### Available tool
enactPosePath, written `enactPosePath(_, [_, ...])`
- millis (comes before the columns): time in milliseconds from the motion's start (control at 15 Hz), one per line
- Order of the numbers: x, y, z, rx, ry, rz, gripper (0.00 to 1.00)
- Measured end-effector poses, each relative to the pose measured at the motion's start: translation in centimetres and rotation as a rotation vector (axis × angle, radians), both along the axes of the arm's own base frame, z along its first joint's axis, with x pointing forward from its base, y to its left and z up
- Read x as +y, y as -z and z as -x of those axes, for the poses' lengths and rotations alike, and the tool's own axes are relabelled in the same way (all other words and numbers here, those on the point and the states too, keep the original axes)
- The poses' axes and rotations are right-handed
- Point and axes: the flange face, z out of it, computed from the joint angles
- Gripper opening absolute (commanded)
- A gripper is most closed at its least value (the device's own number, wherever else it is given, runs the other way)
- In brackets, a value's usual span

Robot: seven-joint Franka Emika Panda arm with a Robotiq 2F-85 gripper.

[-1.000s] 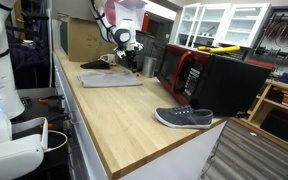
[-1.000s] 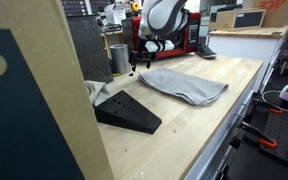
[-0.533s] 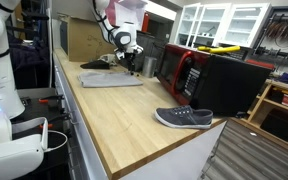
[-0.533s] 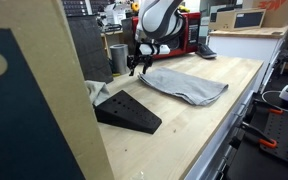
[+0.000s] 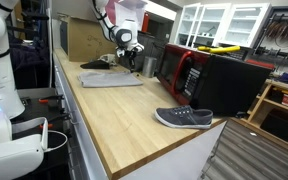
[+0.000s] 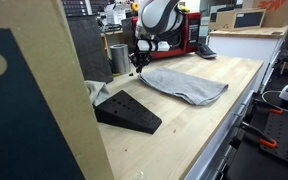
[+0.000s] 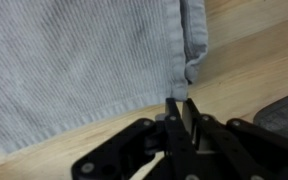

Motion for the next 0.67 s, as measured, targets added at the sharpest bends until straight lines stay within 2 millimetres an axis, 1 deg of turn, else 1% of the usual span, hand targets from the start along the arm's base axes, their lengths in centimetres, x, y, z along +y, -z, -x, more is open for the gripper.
enactPosePath(67, [0.05, 0.06, 0.11, 0.013, 0.002, 0.002, 0.0])
enactPosePath(133, [0.09, 0.21, 0.24, 0.028, 0.004, 0.004, 0.27])
enactPosePath(200, [0.14, 0.38, 0.36, 0.042, 0.006, 0.005, 0.28])
enactPosePath(467, [0.11, 0.9, 0.76, 0.089, 0.013, 0.015, 0.57])
enactPosePath(533, [0.07, 0.97, 0.8, 0.094, 0.013, 0.019, 0.15])
enactPosePath(600, [0.06, 1.01, 0.84, 0.098, 0.014, 0.022, 0.19])
enactPosePath(667, [0.09, 1.03, 0.86, 0.1, 0.014, 0.024, 0.19])
